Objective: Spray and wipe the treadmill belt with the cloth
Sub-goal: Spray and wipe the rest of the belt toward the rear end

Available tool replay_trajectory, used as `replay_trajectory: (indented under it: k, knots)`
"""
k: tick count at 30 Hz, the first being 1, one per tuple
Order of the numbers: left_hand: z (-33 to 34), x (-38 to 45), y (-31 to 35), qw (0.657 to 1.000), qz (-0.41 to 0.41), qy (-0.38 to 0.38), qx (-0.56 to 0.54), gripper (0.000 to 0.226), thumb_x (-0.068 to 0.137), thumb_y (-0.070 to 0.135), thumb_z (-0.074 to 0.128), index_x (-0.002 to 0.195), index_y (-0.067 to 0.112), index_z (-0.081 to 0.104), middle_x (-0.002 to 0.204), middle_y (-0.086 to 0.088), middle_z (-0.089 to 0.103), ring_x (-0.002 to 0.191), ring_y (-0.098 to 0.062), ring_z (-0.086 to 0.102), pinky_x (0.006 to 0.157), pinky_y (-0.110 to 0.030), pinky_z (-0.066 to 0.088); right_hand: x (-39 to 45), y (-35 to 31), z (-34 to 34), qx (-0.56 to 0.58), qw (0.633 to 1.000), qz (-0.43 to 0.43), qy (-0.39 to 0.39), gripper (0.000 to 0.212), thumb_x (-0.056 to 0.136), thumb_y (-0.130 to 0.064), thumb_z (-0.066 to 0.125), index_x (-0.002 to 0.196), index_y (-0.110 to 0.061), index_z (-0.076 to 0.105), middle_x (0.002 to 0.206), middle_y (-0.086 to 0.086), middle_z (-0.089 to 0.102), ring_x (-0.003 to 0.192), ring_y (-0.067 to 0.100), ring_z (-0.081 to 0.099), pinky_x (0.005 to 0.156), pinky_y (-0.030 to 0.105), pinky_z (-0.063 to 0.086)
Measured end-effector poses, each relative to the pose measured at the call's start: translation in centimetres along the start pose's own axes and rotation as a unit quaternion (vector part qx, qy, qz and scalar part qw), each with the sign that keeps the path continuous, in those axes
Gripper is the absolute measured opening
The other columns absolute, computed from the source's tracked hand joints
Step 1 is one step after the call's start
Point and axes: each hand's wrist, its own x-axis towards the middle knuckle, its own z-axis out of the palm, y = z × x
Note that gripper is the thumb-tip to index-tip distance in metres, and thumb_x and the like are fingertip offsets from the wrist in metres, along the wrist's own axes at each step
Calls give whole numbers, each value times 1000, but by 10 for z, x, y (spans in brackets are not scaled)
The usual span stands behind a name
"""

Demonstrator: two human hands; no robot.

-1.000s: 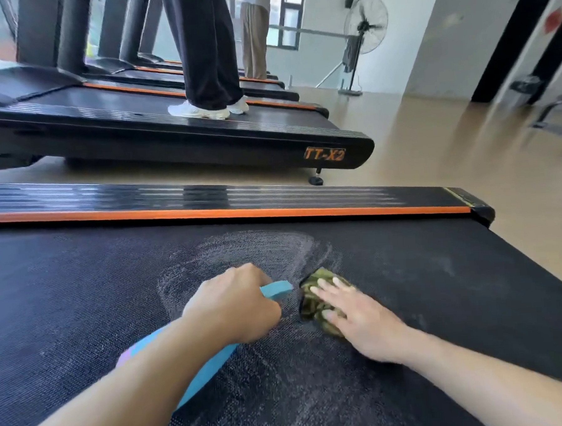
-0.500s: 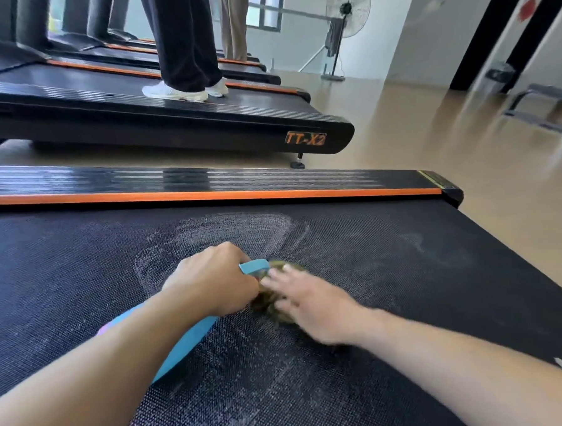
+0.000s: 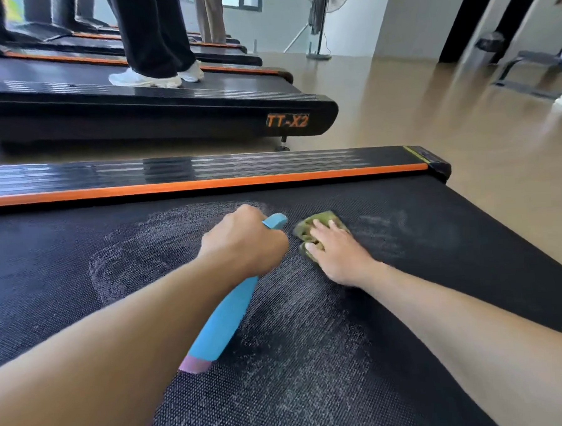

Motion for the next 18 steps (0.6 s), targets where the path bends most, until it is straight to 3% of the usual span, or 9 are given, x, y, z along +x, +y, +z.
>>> replay_trajectory:
  k: [3,5,7,9,11,13,15,18]
  knots:
    - [3,12,0,999,-33,1,-3,27,85,37,65,107,22,69,104,-5,72,91,-30,66,74,-32,45,10,-36,13,-19,982,-185,-28,42,102,-33,37,141,-19,43,158,4,27,148,28,12,120,41,10]
    - [5,18,-3,999,-45,-5,-16,26,84,37,66,102,19,68,100,-6,73,91,-31,68,69,-32,45,22,-32,10,16,975,-215,-49,44,103,-34,37,146,-25,38,158,-4,27,149,19,10,121,37,10]
    - [5,22,-6,998,-51,-5,-29,26,83,38,68,100,17,69,97,-7,73,92,-32,70,69,-32,46,39,-7,-3,41,987,-153,-43,48,104,-37,35,151,-28,30,160,-7,21,149,16,9,120,38,10]
    - [5,25,-7,997,-59,-7,-43,27,83,38,70,98,16,70,95,-8,74,92,-32,70,69,-32,46,56,36,-19,22,1000,-4,19,47,103,-36,33,147,-20,38,158,2,28,146,23,21,117,39,19]
    - [5,29,-9,996,-71,-1,-49,29,83,40,70,97,14,70,95,-8,73,91,-31,69,68,-31,45,64,73,-30,-14,985,149,81,46,102,-36,32,138,-13,46,151,11,37,138,30,32,113,41,28]
    - [6,33,-12,995,-83,9,-51,31,83,41,71,96,13,70,94,-8,72,91,-32,69,68,-31,45,70,75,-28,-29,975,207,79,45,101,-37,29,137,-16,47,150,9,39,137,31,33,113,44,28]
    - [8,36,-14,994,-91,13,-59,32,81,41,73,94,12,71,90,-9,71,88,-33,68,67,-31,43,77,46,-21,-35,989,130,67,43,101,-36,28,135,-19,48,150,6,39,138,31,32,113,44,27]
    - [8,38,-15,992,-104,27,-68,33,78,39,78,91,11,70,82,-8,67,81,-32,63,65,-31,41,79,-22,-9,3,997,-77,1,46,103,-36,30,145,-20,40,160,3,23,147,28,17,118,45,18]
